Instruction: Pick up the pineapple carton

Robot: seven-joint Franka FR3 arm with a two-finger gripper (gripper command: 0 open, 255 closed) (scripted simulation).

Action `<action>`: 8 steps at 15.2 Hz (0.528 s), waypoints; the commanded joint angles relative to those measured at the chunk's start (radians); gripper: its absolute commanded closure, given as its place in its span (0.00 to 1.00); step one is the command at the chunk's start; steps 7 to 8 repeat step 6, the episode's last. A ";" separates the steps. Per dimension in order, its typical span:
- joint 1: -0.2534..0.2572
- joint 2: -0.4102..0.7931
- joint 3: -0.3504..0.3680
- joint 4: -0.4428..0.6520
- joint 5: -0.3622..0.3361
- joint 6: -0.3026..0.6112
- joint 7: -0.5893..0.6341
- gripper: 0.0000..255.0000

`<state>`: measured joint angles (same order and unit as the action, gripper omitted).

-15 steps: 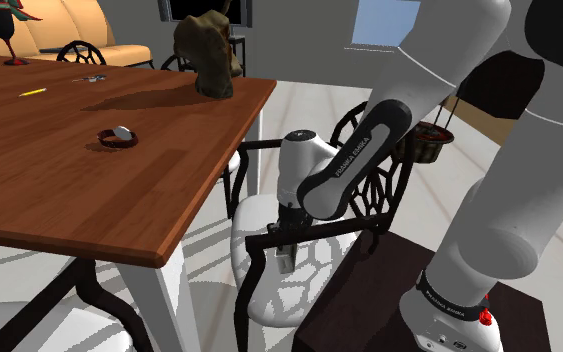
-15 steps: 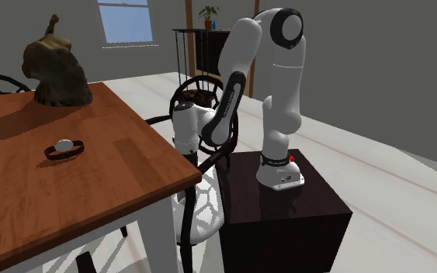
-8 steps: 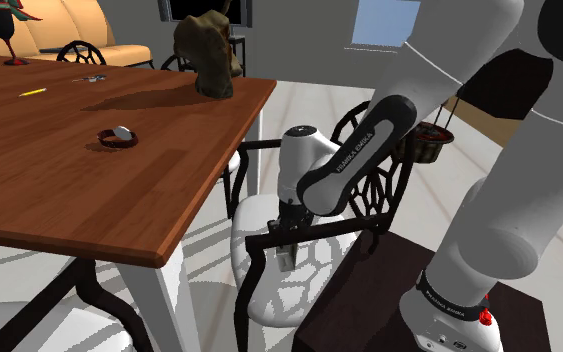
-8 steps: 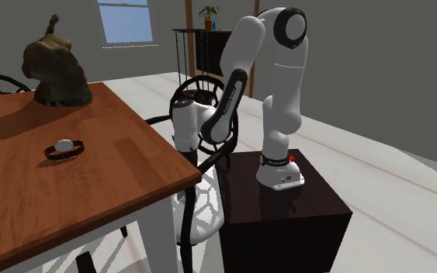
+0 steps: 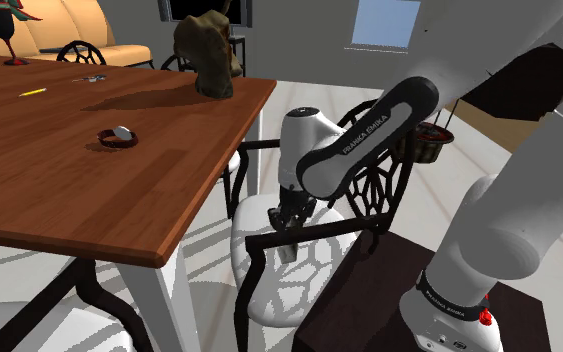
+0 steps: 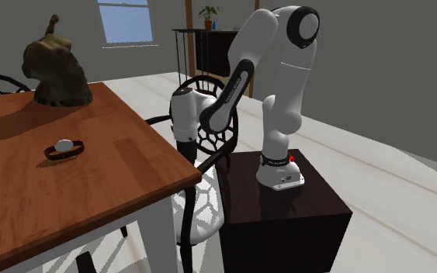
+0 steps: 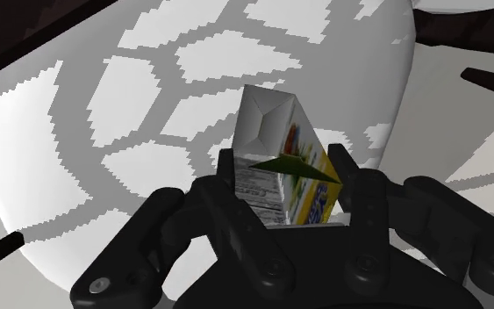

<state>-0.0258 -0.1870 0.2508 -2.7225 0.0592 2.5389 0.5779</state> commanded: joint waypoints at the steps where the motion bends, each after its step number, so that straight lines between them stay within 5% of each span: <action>1: 0.004 -0.029 -0.002 0.006 0.008 -0.035 -0.006 1.00; 8: 0.008 -0.072 -0.007 0.019 0.018 -0.089 -0.014 1.00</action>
